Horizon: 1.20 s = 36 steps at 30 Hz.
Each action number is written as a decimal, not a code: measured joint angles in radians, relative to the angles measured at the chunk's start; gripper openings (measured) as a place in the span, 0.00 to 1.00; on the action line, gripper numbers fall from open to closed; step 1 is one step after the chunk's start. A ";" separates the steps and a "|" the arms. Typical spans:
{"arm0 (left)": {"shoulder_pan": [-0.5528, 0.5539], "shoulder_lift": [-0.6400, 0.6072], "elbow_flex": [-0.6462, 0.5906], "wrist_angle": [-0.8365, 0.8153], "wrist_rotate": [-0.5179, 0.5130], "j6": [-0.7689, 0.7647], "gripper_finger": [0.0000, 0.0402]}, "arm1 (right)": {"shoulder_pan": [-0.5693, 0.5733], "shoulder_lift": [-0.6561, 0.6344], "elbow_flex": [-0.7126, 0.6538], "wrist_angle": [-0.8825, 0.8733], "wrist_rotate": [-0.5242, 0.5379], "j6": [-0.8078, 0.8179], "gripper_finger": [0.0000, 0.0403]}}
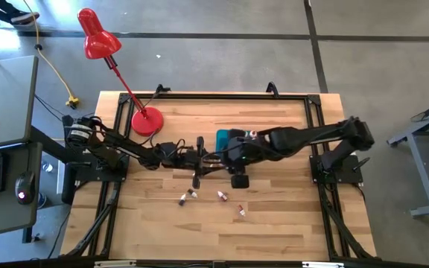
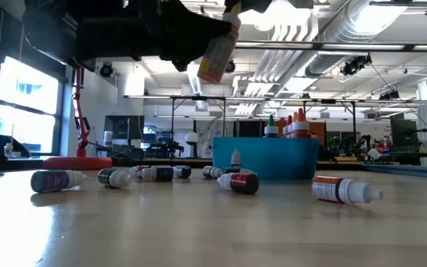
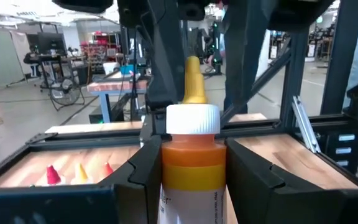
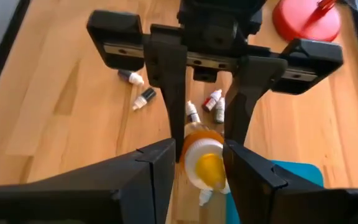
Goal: Pick & Place food coloring
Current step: Put the big yellow food coloring bottle into the blue bin
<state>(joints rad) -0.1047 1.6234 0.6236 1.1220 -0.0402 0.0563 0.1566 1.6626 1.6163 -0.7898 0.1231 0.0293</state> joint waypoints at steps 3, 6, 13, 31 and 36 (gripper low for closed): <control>0.000 0.002 -0.002 -0.017 0.000 0.000 0.32 | -0.002 0.028 0.010 -0.008 -0.019 -0.001 0.32; 0.000 0.003 -0.002 -0.022 0.000 0.000 0.32 | -0.010 0.045 0.012 -0.010 -0.018 0.007 0.32; 0.000 0.000 0.001 -0.004 -0.007 0.023 0.32 | -0.020 0.034 0.010 -0.022 -0.002 0.018 0.32; 0.000 0.001 -0.001 0.000 -0.026 0.026 0.32 | -0.026 0.017 0.006 -0.066 0.013 0.041 0.32; 0.000 0.001 -0.002 0.023 -0.024 0.031 0.32 | -0.026 0.017 0.006 -0.066 -0.008 0.042 0.32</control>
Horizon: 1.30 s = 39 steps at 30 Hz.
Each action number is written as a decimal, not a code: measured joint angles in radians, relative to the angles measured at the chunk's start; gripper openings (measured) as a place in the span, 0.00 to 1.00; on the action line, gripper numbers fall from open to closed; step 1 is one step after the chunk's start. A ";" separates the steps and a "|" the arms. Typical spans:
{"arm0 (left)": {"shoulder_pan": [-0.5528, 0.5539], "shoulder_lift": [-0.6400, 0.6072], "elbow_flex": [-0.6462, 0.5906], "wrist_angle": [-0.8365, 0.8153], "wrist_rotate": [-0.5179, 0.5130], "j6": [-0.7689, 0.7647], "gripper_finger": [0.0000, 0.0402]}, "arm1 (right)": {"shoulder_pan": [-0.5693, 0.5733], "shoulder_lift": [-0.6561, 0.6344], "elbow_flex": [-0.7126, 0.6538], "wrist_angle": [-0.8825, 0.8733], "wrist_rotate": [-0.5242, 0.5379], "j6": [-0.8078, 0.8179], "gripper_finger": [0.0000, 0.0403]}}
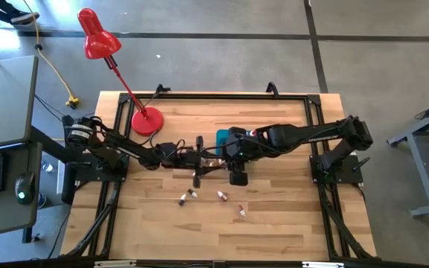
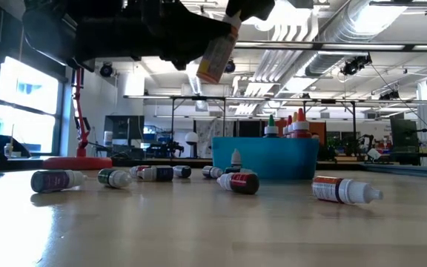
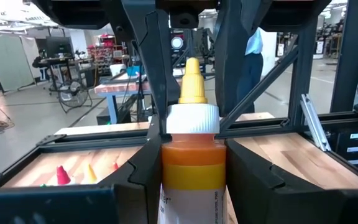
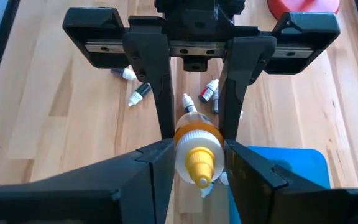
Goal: Pick & Place food coloring
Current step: Put the big yellow food coloring bottle into the blue bin
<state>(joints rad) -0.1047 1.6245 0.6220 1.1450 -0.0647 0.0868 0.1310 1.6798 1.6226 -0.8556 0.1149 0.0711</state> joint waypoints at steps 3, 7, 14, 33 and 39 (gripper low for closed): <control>0.000 0.000 0.000 0.003 0.002 0.011 0.32 | 0.000 0.000 0.000 0.000 -0.010 -0.002 0.32; 0.000 0.000 0.000 0.004 0.001 0.012 0.32 | 0.000 0.000 0.000 0.000 -0.009 -0.039 0.32; 0.000 0.000 0.000 0.004 -0.003 0.014 0.32 | 0.000 0.000 -0.001 0.005 0.033 -0.079 0.32; 0.000 0.000 0.001 0.005 0.002 0.015 0.32 | 0.019 0.002 -0.002 0.016 0.054 -0.141 0.33; 0.000 -0.005 0.002 0.016 0.000 0.015 0.32 | 0.019 0.003 -0.003 0.024 0.047 -0.163 0.45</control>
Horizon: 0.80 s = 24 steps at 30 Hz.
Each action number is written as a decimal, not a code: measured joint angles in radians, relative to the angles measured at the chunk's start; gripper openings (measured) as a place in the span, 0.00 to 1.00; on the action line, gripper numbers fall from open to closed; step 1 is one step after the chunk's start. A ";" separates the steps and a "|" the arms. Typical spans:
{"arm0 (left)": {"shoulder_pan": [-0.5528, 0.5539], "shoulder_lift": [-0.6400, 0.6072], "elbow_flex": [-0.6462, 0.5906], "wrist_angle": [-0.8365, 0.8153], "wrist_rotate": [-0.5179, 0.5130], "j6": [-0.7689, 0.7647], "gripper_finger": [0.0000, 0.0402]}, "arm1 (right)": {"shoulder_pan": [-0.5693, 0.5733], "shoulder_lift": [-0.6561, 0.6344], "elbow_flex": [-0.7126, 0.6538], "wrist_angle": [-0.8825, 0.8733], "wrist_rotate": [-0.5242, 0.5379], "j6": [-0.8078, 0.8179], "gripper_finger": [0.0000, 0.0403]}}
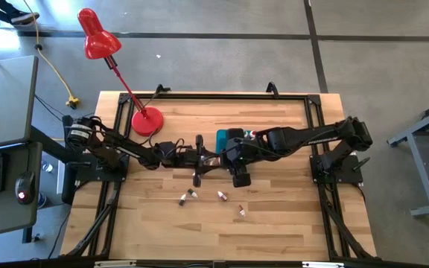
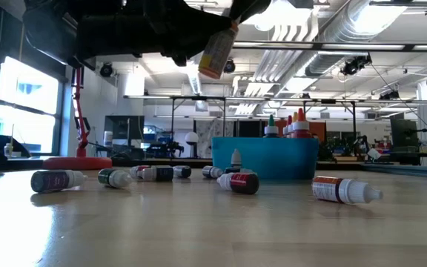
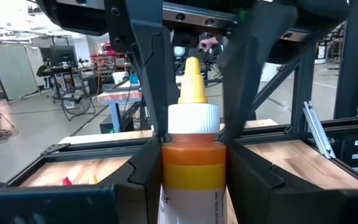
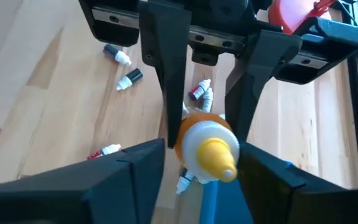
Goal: Pick & Place food coloring
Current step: Put the big yellow food coloring bottle into the blue bin
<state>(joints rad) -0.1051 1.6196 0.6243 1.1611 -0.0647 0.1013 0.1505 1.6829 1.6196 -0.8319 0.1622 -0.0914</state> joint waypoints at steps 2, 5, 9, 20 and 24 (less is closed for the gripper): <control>0.000 0.000 0.000 0.000 -0.003 0.000 0.32 | 0.001 0.000 0.000 -0.001 0.020 -0.003 0.50; 0.001 0.000 0.000 0.001 -0.009 0.000 0.32 | 0.001 0.001 0.000 0.001 0.034 -0.029 0.56; 0.000 0.000 0.001 0.004 0.001 0.001 0.32 | 0.000 0.002 0.000 0.025 0.039 -0.044 0.58; 0.000 0.001 0.001 -0.004 0.003 0.003 0.32 | 0.000 0.002 0.000 0.030 0.026 -0.041 0.37; 0.000 0.003 0.001 -0.013 0.006 0.007 0.32 | 0.000 0.002 0.000 0.016 0.024 -0.038 0.31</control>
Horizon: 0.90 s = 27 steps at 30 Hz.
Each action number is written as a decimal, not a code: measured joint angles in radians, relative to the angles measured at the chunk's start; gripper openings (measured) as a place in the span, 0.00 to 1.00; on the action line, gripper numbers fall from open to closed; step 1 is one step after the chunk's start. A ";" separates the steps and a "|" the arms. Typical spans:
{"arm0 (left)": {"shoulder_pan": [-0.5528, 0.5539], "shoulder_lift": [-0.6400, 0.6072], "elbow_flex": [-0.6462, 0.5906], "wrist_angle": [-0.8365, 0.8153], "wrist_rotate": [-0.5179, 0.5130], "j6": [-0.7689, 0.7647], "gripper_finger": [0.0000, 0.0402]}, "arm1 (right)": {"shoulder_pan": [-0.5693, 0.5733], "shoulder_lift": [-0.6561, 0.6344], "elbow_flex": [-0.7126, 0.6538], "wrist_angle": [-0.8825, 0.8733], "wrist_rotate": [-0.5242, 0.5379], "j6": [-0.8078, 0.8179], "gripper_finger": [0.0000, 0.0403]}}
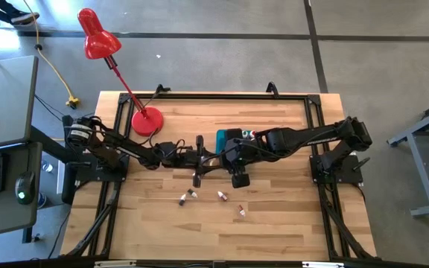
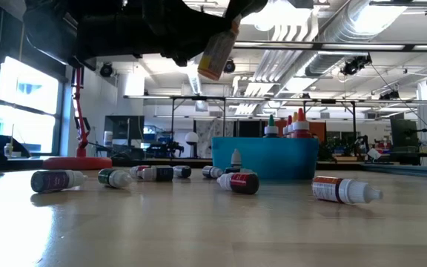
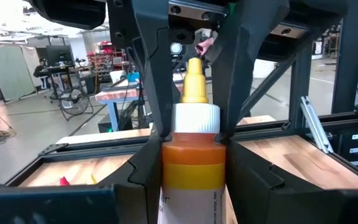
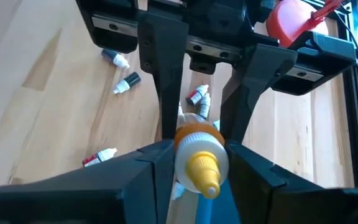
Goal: Pick & Place food coloring
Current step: Put the big yellow food coloring bottle into the blue bin
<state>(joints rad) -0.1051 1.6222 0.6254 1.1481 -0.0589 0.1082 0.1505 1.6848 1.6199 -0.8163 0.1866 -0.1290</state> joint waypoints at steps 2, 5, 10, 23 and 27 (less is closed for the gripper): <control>0.000 0.000 0.000 0.000 0.000 -0.004 0.32 | 0.000 0.000 0.000 -0.008 0.005 0.002 0.30; 0.000 0.000 0.000 0.000 -0.002 -0.007 0.32 | -0.001 0.000 0.000 -0.016 0.007 0.002 0.30; 0.000 0.000 0.000 0.000 -0.003 -0.007 0.32 | -0.001 0.000 0.001 -0.017 0.008 0.003 0.30; 0.000 0.000 -0.002 -0.053 -0.139 -0.041 0.45 | -0.001 0.004 0.002 -0.128 0.035 0.209 0.28; 0.000 0.000 -0.002 -0.070 -0.176 -0.040 0.52 | 0.000 0.004 0.001 -0.136 0.042 0.238 0.28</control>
<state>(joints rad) -0.1047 1.6222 0.6234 1.0781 -0.2347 0.0683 0.1501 1.6890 1.6207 -0.9520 0.2281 0.1089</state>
